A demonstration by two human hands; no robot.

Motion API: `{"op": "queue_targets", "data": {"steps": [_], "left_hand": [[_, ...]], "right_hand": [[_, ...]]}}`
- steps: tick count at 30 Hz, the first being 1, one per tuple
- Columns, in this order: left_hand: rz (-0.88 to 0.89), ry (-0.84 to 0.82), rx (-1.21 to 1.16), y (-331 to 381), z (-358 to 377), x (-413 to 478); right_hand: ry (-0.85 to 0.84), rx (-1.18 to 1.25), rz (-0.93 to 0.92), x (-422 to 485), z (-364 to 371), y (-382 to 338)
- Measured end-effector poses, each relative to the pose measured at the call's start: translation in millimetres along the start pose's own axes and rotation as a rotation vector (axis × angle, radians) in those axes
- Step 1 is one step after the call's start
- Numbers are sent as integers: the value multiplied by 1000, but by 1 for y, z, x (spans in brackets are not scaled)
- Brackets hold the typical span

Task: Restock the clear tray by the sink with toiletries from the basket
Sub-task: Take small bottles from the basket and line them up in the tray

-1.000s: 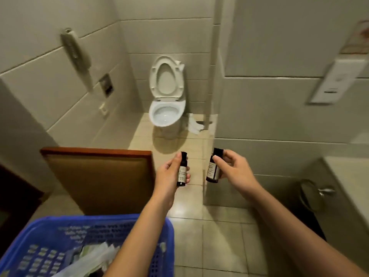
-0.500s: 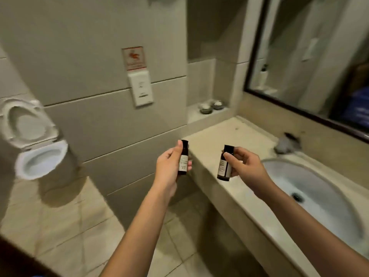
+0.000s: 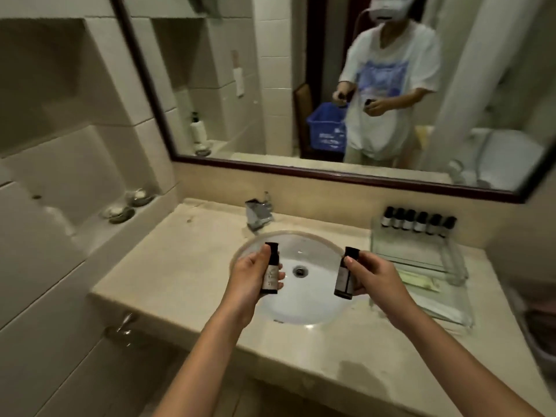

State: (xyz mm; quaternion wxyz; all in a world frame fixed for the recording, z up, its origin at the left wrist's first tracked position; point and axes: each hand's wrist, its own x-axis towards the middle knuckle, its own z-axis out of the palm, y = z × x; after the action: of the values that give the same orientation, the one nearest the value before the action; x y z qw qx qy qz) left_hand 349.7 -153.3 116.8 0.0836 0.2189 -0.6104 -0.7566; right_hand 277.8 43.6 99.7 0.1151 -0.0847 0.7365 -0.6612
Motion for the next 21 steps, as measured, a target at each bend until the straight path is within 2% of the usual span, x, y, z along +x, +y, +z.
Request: {"op": "queue_targets", "data": {"steps": [7,11,15,21], "left_hand": [[-68,-244,84,-2,81,75],[-36,-328,194,-4,125,116],[-53,-327,215,-22,166,141],[-172,-267,180,-65,213,179]], "right_hand": [[301,-53,55,26,-78,6],[464,-47,70,40,-116,18],[542,-2,117,44,-143,38],[545,-1,194,67,-183,79]]}}
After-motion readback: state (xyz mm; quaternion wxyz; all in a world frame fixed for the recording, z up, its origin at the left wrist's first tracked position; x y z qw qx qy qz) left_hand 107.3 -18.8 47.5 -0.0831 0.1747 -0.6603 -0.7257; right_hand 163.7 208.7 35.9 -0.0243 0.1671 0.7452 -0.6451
